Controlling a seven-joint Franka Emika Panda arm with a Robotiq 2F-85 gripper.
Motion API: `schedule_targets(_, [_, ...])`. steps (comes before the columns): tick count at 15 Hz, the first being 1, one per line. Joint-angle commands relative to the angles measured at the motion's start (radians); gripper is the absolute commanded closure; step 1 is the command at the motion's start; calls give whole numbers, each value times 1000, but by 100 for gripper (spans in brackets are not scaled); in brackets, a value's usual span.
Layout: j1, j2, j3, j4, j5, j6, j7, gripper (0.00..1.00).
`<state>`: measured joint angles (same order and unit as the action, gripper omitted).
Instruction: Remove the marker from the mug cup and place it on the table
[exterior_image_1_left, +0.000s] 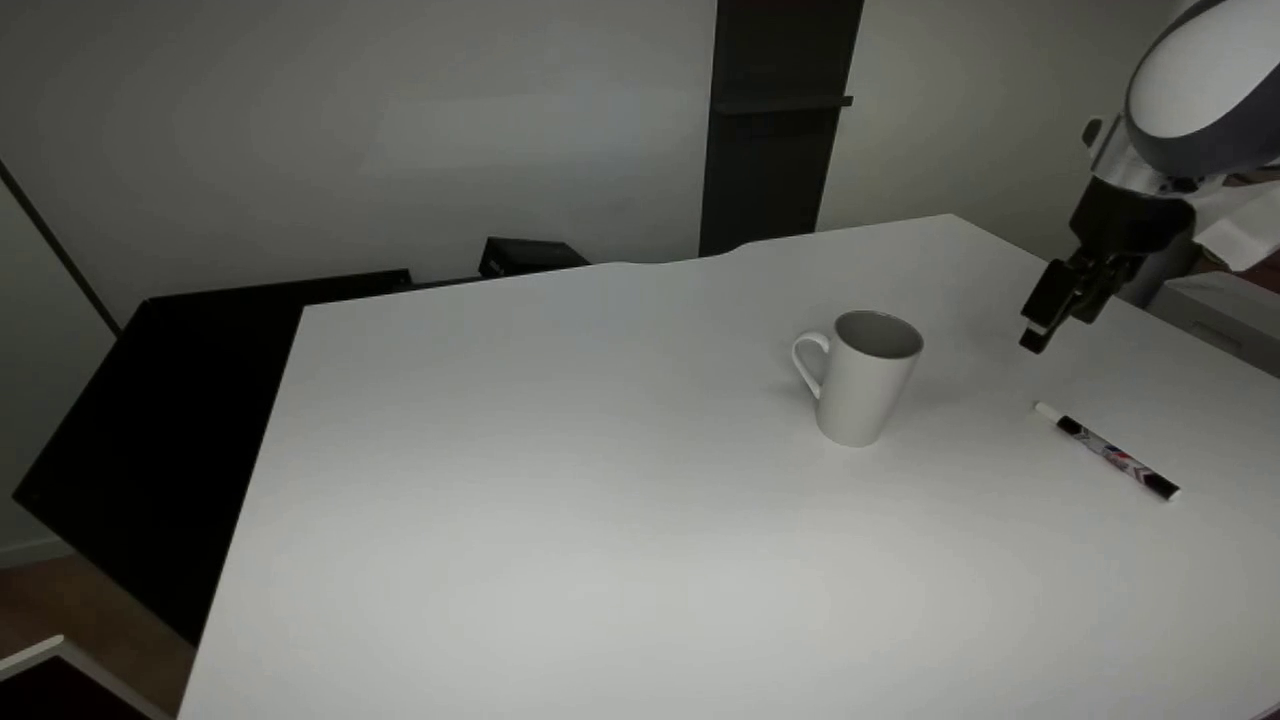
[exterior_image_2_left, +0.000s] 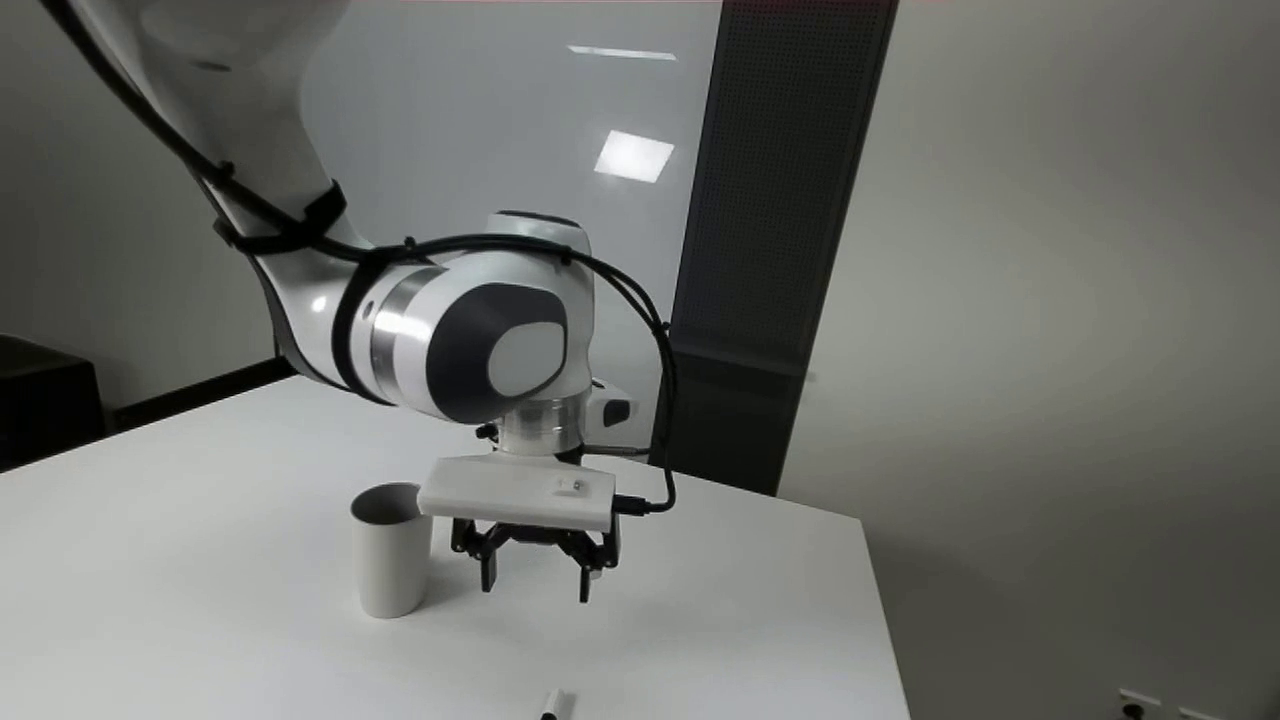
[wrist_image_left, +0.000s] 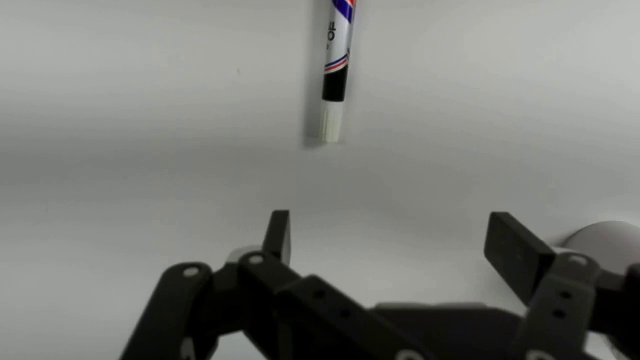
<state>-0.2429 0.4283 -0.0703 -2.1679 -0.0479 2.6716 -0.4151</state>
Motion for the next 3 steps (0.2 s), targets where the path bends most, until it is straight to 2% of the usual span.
schedule_targets(1, [-3, -21, 9, -9, -5, -11, 4, 0])
schedule_targets(3, [-4, -20, 10, -9, -4, -10, 4, 0])
